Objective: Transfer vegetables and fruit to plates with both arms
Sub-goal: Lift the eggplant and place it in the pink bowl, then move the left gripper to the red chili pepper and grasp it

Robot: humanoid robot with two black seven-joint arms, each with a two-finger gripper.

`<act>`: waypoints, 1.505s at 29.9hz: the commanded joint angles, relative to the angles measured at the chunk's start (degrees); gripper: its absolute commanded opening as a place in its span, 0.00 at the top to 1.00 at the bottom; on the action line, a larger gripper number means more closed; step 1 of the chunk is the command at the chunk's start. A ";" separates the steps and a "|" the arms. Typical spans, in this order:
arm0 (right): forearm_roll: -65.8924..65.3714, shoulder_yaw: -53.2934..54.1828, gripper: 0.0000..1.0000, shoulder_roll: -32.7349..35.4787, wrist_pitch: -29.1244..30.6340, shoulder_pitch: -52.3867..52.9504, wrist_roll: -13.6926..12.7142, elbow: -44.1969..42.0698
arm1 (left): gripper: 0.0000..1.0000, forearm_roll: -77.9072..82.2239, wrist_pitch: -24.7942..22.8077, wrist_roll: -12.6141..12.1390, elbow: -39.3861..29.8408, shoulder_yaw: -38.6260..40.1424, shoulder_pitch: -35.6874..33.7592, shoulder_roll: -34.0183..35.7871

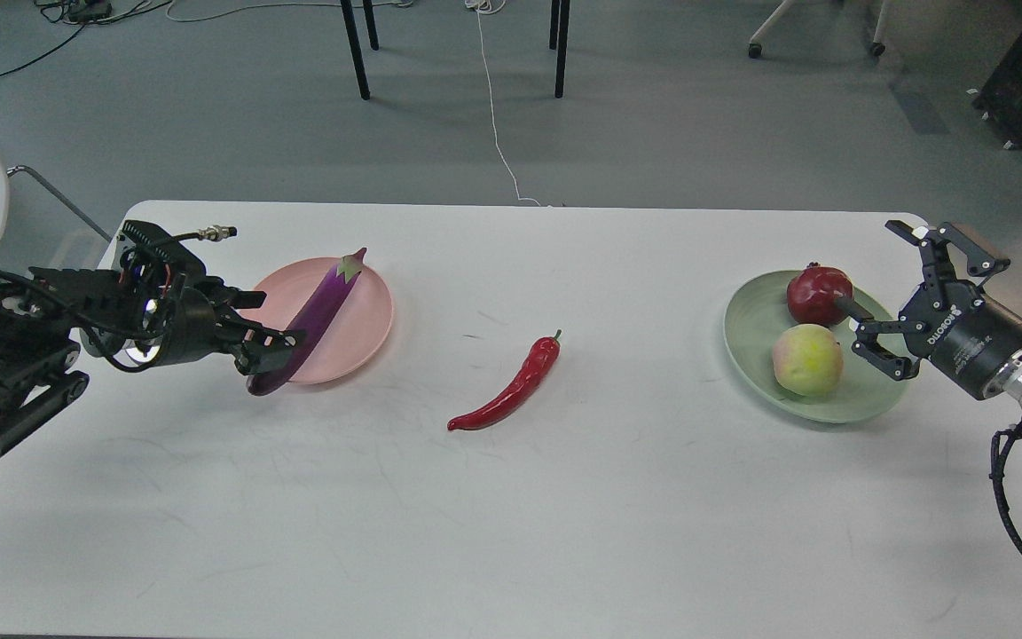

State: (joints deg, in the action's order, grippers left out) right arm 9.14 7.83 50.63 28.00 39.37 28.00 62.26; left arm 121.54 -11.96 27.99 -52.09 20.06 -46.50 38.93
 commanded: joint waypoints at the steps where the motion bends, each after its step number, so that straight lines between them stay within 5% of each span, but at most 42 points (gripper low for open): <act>1: 0.00 0.00 0.01 0.00 0.00 0.00 0.00 -0.03 | 0.16 0.19 0.00 0.01 -1.86 0.25 -1.74 -0.17; 14: 0.00 0.08 0.01 0.08 0.00 -0.61 0.00 -0.03 | 0.14 1.59 -0.08 0.01 -13.48 -0.72 -7.29 -13.52; 21: 0.00 0.08 0.01 0.17 0.00 -1.23 0.00 -0.03 | 0.12 3.46 0.00 0.01 -9.18 -5.73 -5.71 -21.61; 45: 0.00 0.08 0.01 0.88 0.00 -1.49 0.00 0.14 | 0.05 3.46 2.11 0.01 9.99 -7.04 -4.39 -32.87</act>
State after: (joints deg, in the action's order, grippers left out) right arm 9.14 7.91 51.50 28.00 37.89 28.00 62.40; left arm 125.01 -10.63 28.00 -43.95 13.92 -50.85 7.04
